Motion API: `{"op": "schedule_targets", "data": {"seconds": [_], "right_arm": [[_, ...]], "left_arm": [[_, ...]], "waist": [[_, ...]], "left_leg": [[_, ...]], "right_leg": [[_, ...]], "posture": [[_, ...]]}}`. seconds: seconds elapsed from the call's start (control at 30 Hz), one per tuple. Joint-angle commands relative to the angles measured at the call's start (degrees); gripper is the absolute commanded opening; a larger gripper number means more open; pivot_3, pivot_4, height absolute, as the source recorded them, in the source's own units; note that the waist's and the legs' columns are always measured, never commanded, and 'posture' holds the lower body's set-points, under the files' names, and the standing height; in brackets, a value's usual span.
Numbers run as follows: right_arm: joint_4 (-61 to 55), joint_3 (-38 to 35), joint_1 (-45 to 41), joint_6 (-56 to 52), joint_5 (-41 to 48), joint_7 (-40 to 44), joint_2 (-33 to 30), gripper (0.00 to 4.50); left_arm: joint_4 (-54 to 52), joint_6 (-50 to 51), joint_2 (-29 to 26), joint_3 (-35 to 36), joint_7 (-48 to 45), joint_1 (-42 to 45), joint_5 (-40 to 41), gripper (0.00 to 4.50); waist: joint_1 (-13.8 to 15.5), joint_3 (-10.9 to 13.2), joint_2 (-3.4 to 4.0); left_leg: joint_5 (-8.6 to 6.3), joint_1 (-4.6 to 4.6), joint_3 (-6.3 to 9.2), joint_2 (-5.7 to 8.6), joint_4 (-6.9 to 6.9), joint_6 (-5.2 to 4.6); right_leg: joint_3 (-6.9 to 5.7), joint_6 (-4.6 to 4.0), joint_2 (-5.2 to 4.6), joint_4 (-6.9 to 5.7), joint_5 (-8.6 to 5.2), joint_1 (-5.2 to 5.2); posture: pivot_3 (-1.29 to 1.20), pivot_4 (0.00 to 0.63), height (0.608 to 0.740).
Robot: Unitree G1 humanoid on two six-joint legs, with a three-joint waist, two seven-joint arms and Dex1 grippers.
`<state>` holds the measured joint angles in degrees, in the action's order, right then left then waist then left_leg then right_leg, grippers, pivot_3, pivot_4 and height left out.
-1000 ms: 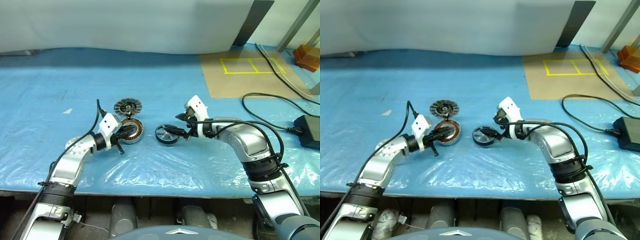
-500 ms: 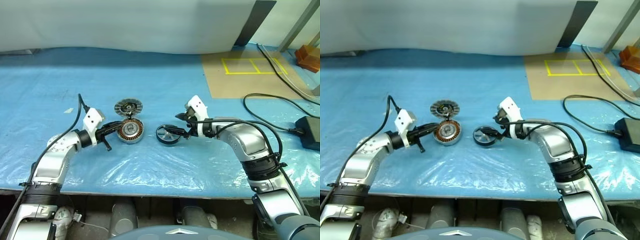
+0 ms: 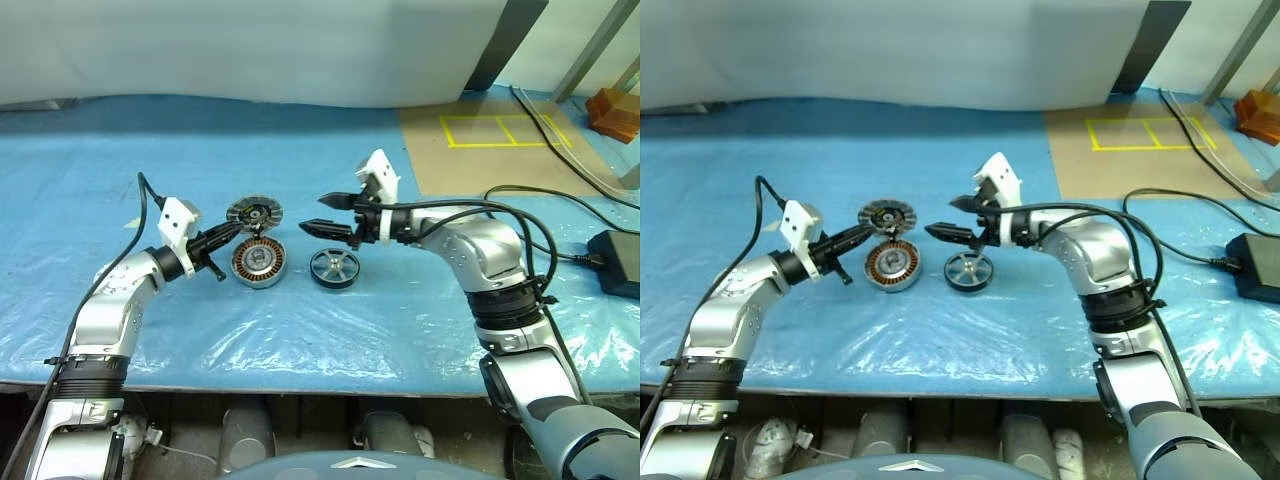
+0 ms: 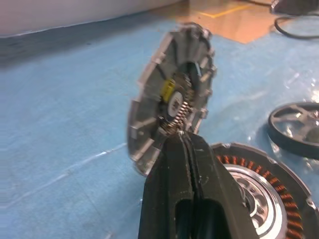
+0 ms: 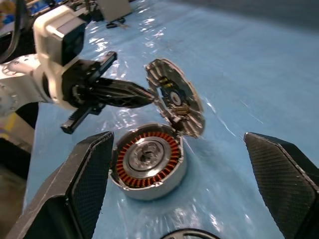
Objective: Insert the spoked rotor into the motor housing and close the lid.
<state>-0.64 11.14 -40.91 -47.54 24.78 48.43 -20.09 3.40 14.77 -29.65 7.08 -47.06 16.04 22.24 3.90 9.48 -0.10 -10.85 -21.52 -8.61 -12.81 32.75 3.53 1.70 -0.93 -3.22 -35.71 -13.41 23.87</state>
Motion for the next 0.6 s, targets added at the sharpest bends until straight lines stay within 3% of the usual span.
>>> {"op": "schedule_targets", "data": {"seconds": [0.03,0.2,0.6], "right_arm": [[5.24,7.63,-4.14,6.86,-5.67,4.12,0.85,3.21],[15.25,12.91,-11.10,13.99,-10.36,8.25,5.72,1.50],[41.72,19.93,-20.55,35.52,-23.32,15.17,16.34,1.50]], "left_arm": [[-4.43,2.92,-1.68,2.40,-1.42,-1.86,3.61,0.00],[-9.98,5.79,-4.26,5.19,-2.88,-6.99,6.99,0.00],[-15.46,4.48,-4.81,8.13,1.23,-16.91,5.77,0.00]], "waist": [[-0.05,0.00,0.00],[-0.28,0.00,0.00],[-1.24,-0.01,-0.12]], "left_leg": [[0.00,-0.06,0.00,0.00,0.00,0.00],[0.00,-0.27,0.02,-0.04,0.02,0.00],[0.00,-0.40,0.06,-0.06,0.11,-0.01]], "right_leg": [[-0.01,0.00,0.00,-0.01,0.00,0.06],[-0.04,0.00,0.04,-0.07,0.01,0.29],[-0.16,-0.04,-0.06,-0.09,-0.01,0.29]], "posture": [[0.00,0.150,0.740],[0.00,0.150,0.740],[0.00,0.150,0.740]]}}
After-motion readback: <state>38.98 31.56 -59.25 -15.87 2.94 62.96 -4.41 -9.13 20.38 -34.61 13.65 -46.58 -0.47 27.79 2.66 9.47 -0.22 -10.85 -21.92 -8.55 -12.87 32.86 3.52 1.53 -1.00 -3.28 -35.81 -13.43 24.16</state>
